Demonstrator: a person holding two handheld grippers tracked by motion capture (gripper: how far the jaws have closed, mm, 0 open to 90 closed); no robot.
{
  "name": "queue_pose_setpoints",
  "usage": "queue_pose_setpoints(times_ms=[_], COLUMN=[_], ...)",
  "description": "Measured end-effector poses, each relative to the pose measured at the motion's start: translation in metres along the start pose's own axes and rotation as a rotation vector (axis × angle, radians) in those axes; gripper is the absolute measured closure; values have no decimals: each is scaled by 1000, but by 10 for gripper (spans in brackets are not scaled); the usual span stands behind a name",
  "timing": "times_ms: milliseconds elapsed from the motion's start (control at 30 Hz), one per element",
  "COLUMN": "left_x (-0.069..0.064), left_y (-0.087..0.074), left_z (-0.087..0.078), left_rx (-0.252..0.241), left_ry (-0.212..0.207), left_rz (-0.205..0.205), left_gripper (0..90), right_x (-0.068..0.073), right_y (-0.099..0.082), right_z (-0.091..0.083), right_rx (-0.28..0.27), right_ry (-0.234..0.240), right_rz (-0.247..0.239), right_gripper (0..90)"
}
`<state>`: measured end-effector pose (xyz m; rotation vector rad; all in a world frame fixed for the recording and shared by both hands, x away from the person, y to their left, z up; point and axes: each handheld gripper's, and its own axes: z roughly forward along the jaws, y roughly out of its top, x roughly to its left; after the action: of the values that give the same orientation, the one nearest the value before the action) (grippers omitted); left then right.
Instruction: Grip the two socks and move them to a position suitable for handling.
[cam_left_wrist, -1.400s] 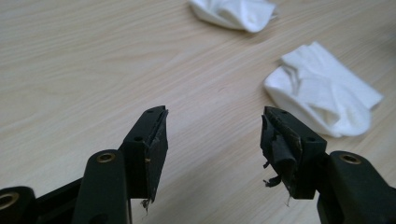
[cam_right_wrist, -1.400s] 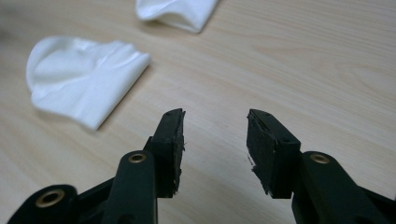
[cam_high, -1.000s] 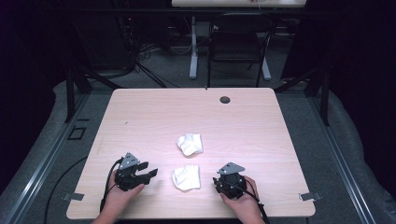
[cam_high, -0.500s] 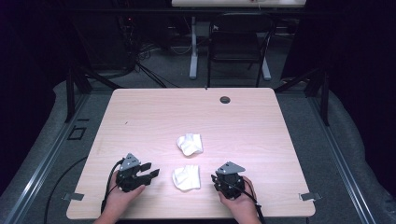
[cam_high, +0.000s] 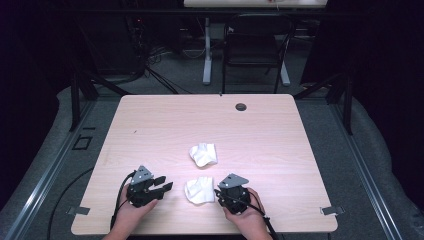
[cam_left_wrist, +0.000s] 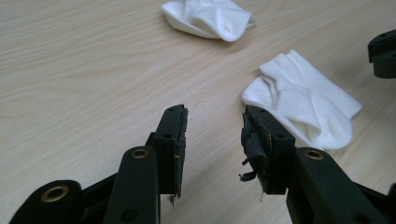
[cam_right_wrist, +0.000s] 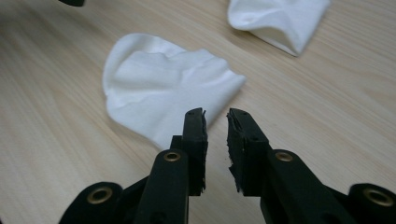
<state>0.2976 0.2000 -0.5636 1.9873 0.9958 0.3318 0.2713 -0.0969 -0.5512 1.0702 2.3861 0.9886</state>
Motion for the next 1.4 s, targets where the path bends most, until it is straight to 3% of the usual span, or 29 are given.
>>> queue_pose_setpoints(times_ms=[100,167,367,733,867,1000,1233,1400], left_x=[-2,-2,0,0,1,1,-1,-3], left_y=[0,0,0,0,0,0,0,0], left_z=[2,2,2,2,2,2,3,5], left_rx=[3,11,11,9,11,11,15,18], left_ry=[-7,-8,-2,-2,-8,-12,-15,-21], left_rz=[6,4,9,6,2,3,6,7], left_gripper=[596,597,600,593,591,590,588,588], right_x=[12,17,26,42,44,48,50,49], right_y=[6,10,24,38,37,35,32,31], right_z=[9,13,24,47,56,60,61,58], right_rx=[10,1,-3,2,34,55,49,29], right_ry=[47,48,99,107,102,70,64,69], right_rz=[-21,-35,-22,-30,-45,-85,-83,-63], right_gripper=[780,798,802,711,672,717,880,897])
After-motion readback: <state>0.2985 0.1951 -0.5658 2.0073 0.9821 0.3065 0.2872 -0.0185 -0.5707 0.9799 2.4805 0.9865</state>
